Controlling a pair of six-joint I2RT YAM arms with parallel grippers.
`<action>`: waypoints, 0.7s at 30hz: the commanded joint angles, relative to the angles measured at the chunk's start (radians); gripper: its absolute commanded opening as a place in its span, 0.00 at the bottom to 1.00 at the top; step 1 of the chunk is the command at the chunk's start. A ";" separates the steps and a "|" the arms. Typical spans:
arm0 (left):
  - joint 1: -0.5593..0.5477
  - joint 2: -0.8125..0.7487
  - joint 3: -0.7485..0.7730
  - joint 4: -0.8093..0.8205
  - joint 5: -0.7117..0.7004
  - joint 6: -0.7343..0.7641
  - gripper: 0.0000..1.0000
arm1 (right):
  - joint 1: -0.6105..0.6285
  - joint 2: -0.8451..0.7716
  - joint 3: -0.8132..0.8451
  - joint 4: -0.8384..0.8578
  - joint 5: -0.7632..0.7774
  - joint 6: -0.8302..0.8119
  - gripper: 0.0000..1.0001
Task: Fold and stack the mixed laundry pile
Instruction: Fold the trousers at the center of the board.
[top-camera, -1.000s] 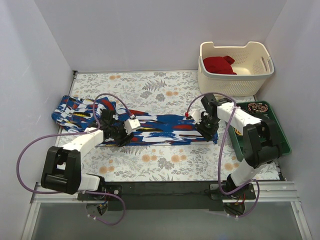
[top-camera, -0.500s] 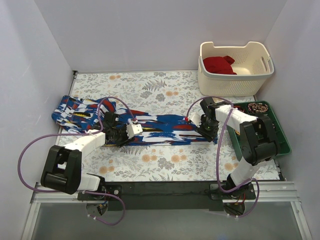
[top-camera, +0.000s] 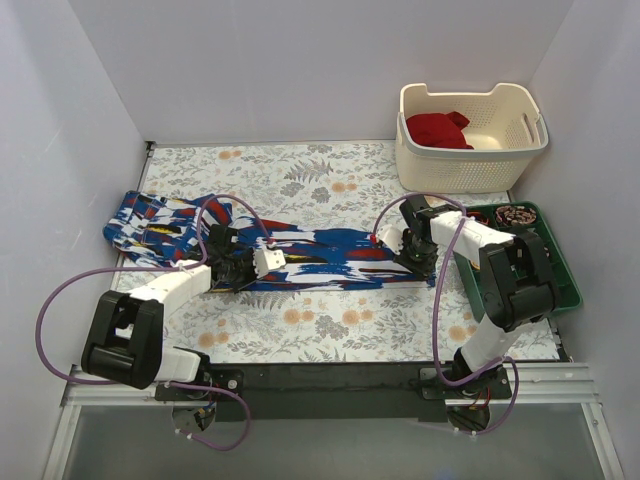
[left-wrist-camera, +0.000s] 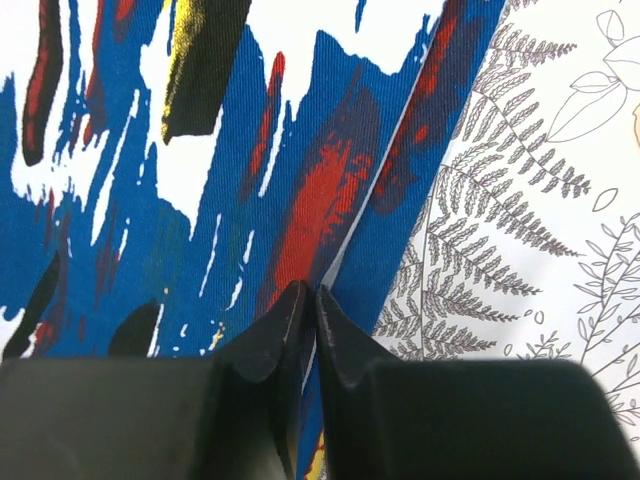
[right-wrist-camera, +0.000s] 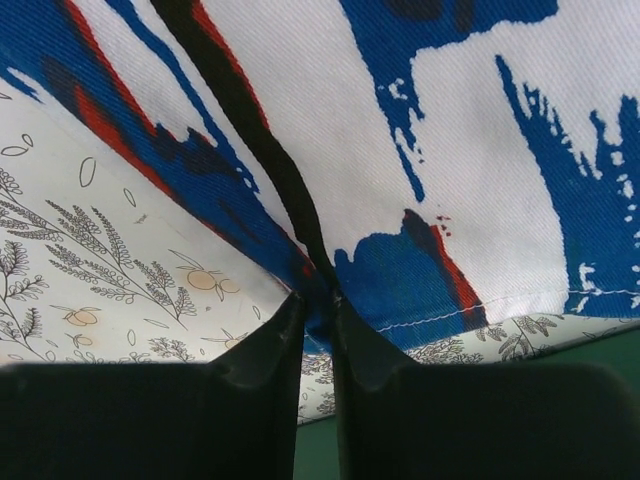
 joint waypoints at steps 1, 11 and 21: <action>-0.004 -0.041 -0.003 0.004 -0.010 0.016 0.03 | -0.004 -0.037 0.014 0.015 0.032 -0.017 0.17; -0.005 -0.095 0.036 -0.045 0.001 0.000 0.00 | -0.002 -0.072 0.045 -0.002 0.032 -0.023 0.01; -0.002 -0.185 0.091 -0.160 -0.011 0.025 0.00 | -0.002 -0.144 0.089 -0.079 -0.037 -0.032 0.01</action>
